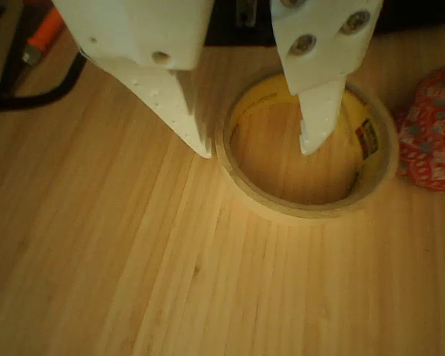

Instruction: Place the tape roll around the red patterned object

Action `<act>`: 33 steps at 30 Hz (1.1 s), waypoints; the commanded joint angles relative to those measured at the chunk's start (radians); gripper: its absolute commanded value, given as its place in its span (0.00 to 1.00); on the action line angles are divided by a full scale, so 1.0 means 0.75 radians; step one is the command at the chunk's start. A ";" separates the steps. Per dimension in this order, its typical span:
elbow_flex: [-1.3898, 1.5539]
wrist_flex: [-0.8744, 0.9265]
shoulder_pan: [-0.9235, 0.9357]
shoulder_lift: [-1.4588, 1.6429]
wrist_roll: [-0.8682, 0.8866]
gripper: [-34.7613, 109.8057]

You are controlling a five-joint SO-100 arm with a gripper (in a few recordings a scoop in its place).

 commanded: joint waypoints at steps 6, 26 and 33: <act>-0.049 -0.049 0.022 0.008 -0.037 0.24; -0.485 0.460 -0.082 0.380 -0.049 0.24; -0.644 0.501 -0.366 0.252 0.145 0.24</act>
